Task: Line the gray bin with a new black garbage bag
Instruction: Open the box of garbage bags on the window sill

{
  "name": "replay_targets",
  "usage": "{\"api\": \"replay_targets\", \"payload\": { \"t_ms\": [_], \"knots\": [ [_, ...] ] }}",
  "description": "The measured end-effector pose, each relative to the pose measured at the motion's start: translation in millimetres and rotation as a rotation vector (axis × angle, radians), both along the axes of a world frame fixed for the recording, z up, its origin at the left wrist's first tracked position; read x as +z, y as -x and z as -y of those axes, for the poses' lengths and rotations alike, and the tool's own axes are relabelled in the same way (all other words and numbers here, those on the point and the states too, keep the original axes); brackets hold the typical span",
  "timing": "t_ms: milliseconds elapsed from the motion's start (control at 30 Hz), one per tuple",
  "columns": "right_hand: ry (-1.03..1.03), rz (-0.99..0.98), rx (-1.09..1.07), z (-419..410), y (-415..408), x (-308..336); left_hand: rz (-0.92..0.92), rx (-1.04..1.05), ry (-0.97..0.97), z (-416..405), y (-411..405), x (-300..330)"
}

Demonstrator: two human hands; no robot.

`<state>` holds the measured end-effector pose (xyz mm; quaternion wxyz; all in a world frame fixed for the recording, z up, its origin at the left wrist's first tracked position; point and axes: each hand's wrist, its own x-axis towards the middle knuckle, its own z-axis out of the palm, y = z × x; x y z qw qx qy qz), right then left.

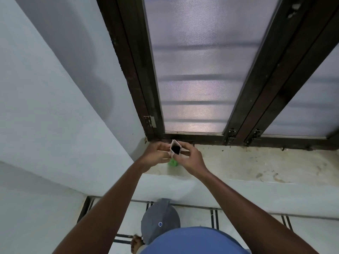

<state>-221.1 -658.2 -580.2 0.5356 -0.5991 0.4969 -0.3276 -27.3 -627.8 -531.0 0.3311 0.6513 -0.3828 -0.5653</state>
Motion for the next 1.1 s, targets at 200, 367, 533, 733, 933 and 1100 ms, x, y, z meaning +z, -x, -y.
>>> {"api": "replay_targets", "payload": {
  "t_ms": [200, 367, 533, 733, 933, 1100],
  "knots": [
    [0.087, -0.086, 0.086, -1, 3, -3, 0.45, 0.116, 0.137, -13, 10, 7],
    [0.125, -0.117, 0.134, -5, 1, 1, 0.925, -0.129, 0.376, -7, 10, 21],
    [0.172, -0.161, 0.149, -5, 2, 6, 0.945, -0.31, 0.245, 10, 11, 27],
    [0.196, -0.22, 0.182, -3, 4, 4, 1.078, -0.464, 0.097, 33, 14, 48],
    [0.156, -0.259, 0.199, -5, -1, 4, 1.197, -0.493, 0.036, 37, 32, 53],
    [0.043, -0.31, 0.15, -2, 1, 5, 1.02, -0.346, 0.104, 27, 30, 61]
  ]
}}
